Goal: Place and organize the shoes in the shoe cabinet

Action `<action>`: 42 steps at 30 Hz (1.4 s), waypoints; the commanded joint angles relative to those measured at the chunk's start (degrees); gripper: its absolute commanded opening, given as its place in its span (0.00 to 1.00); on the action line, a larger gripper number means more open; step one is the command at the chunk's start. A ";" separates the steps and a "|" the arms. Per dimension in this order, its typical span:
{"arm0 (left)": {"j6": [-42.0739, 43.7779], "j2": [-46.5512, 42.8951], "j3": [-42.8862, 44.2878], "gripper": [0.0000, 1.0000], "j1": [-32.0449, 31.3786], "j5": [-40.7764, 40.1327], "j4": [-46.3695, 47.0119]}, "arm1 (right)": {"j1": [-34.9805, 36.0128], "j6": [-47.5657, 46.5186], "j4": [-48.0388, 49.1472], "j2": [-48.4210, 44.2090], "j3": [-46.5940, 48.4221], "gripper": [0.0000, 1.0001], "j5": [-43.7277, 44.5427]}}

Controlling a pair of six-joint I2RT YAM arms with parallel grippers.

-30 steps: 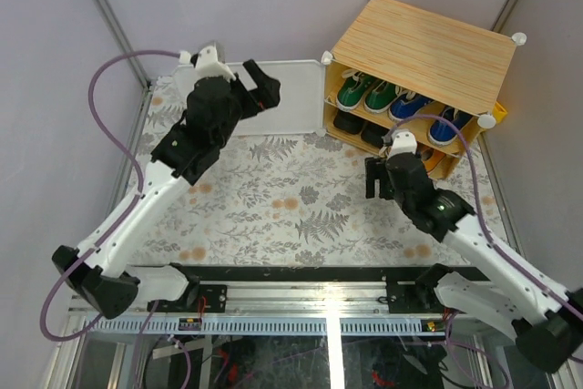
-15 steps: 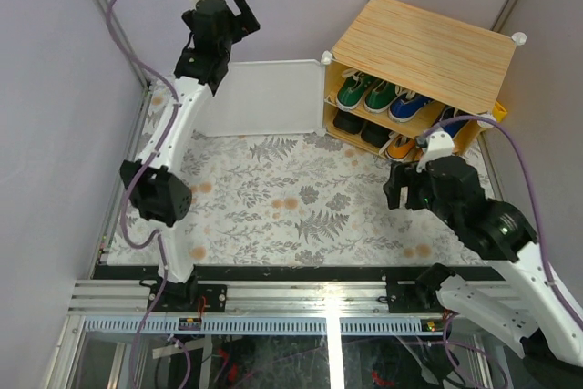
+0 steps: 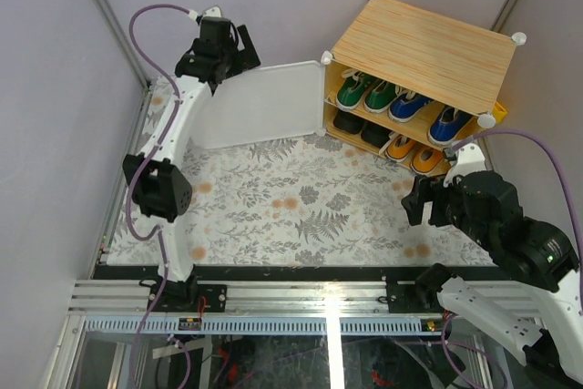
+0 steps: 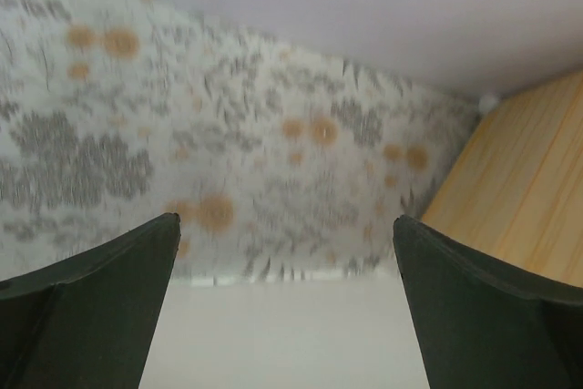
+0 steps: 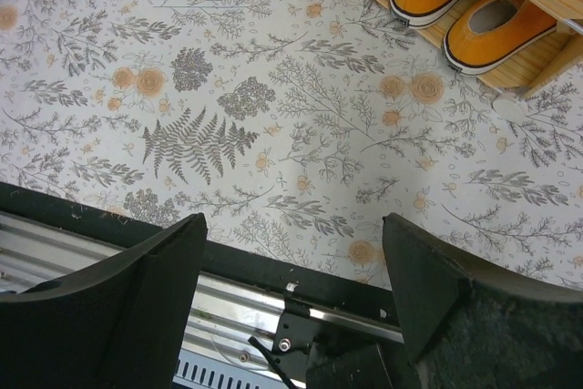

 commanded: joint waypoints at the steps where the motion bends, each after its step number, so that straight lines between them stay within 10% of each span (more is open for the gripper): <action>1: -1.15 -9.87 -9.96 1.00 -0.86 8.99 -4.36 | 0.36 -0.21 -1.28 -0.27 2.54 0.85 0.67; 20: -5.87 -46.03 -56.33 1.00 -25.49 24.59 6.33 | 0.36 -2.21 2.27 -0.19 12.85 0.85 3.93; 27: -9.08 -40.92 -66.51 1.00 -33.57 25.88 25.44 | 0.36 -2.63 2.98 1.40 12.78 0.85 4.84; 42: -15.52 -9.11 -51.07 1.00 -43.30 5.32 53.87 | 0.36 -3.16 10.80 3.57 9.26 0.85 8.81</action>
